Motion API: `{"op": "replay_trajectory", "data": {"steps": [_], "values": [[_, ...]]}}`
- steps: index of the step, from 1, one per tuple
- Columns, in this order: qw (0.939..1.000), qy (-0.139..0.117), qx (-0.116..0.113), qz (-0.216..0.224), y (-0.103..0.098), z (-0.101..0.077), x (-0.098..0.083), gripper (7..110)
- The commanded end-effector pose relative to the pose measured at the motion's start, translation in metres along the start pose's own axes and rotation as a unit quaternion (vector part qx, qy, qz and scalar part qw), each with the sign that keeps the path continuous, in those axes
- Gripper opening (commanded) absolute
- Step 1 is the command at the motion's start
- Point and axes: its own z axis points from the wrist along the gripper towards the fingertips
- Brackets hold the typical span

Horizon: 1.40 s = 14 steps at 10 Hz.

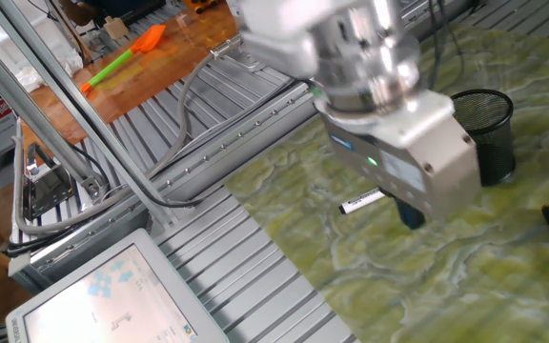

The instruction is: Put the pen into the pen holder

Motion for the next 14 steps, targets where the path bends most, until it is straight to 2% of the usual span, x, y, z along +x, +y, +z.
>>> {"op": "replay_trajectory", "data": {"steps": [1,6,8,10,13,14], "values": [[0.9999,-0.010,-0.002,0.006,0.002,0.012,0.005,7],[0.9999,-0.013,-0.002,0.004,-0.001,-0.005,-0.007,7],[0.9992,-0.037,-0.014,-0.006,0.005,-0.005,-0.019,7],[0.9969,-0.079,0.003,-0.008,-0.003,-0.008,-0.039,7],[0.9953,-0.096,-0.003,-0.014,0.000,-0.009,-0.048,7],[0.9958,-0.091,-0.003,-0.008,0.000,-0.009,-0.046,7]]}}
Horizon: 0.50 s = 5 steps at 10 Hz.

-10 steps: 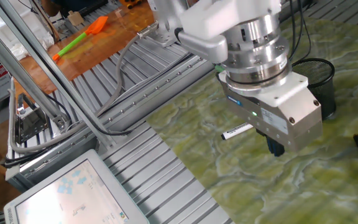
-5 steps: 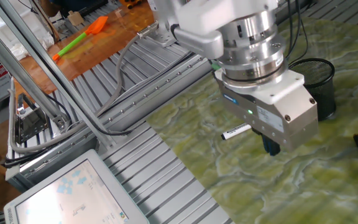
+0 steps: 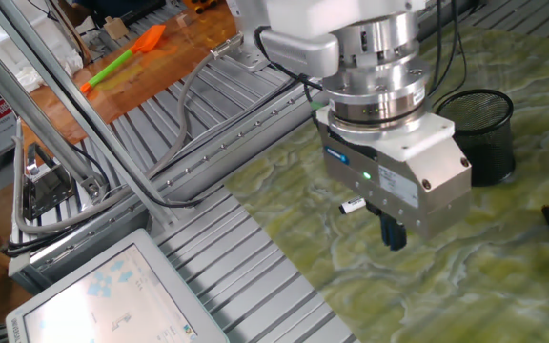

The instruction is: Put the pen into the pen holder

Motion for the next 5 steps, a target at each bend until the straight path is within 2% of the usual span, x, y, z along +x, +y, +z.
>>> {"op": "replay_trajectory", "data": {"steps": [1,2,3,4,5], "values": [[0.9999,-0.007,-0.007,0.014,-0.001,0.005,-0.014,7],[0.9993,-0.002,-0.017,0.033,-0.002,0.026,-0.033,7],[0.9985,-0.001,-0.018,0.052,-0.007,0.043,-0.041,7],[0.9981,-0.004,-0.016,0.059,-0.017,0.051,-0.040,7],[0.9984,-0.002,-0.016,0.054,-0.027,0.046,-0.035,7]]}}
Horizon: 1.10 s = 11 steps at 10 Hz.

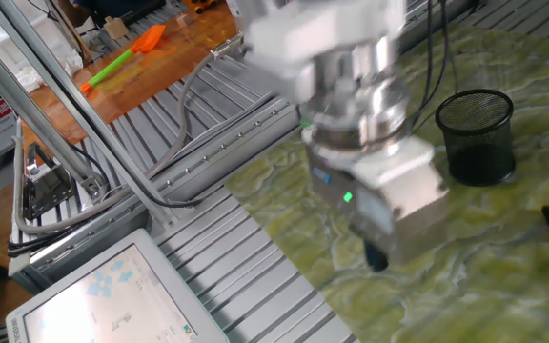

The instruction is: Put the pen into the pen holder

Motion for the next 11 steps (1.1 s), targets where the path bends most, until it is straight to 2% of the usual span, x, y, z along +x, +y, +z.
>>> {"op": "replay_trajectory", "data": {"steps": [1,2,3,4,5,7,8,9,10,11], "values": [[0.9999,0.003,-0.006,0.008,-0.028,0.005,-0.001,7],[1.0000,0.005,-0.001,-0.006,-0.043,-0.005,0.007,7],[0.9998,0.011,-0.001,-0.016,-0.059,-0.022,0.019,7],[0.9997,0.018,-0.001,-0.014,-0.070,-0.033,0.030,7],[0.9998,0.017,0.000,-0.012,-0.083,-0.033,0.039,7],[0.9997,-0.012,-0.004,-0.023,-0.108,-0.024,0.043,7],[0.9995,0.002,-0.005,-0.031,-0.119,-0.021,0.055,7],[0.9992,-0.004,-0.006,-0.040,-0.129,-0.019,0.058,7],[0.9984,-0.021,0.002,-0.052,-0.139,-0.018,0.055,7],[0.9984,-0.023,-0.002,-0.051,-0.139,-0.018,0.059,7]]}}
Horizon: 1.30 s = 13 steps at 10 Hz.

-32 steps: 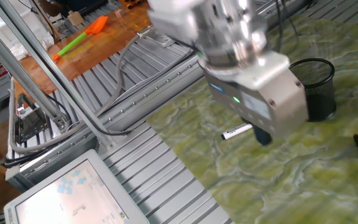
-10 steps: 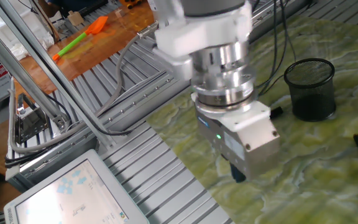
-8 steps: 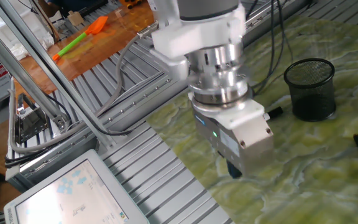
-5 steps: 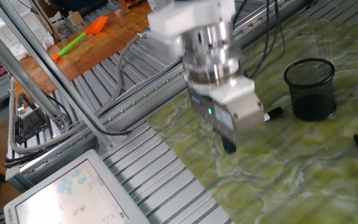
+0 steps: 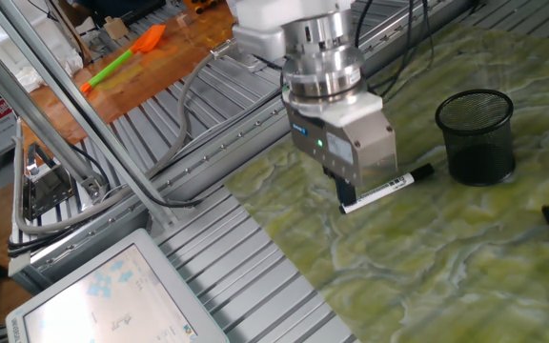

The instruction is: Put the pen into the pen holder

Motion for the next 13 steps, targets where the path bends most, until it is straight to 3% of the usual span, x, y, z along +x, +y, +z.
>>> {"op": "replay_trajectory", "data": {"steps": [1,3,4,6,9,13], "values": [[0.9999,-0.009,-0.011,-0.001,-0.011,0.000,0.010,7],[0.9995,0.002,-0.013,0.027,-0.006,0.003,0.001,7],[0.9993,0.008,0.011,0.035,-0.014,0.005,-0.005,7],[0.9981,0.033,0.024,0.046,-0.015,0.014,-0.002,7],[0.9956,0.046,0.033,0.074,-0.016,0.023,0.000,7],[0.9923,0.021,0.013,0.121,-0.006,0.023,-0.017,7]]}}
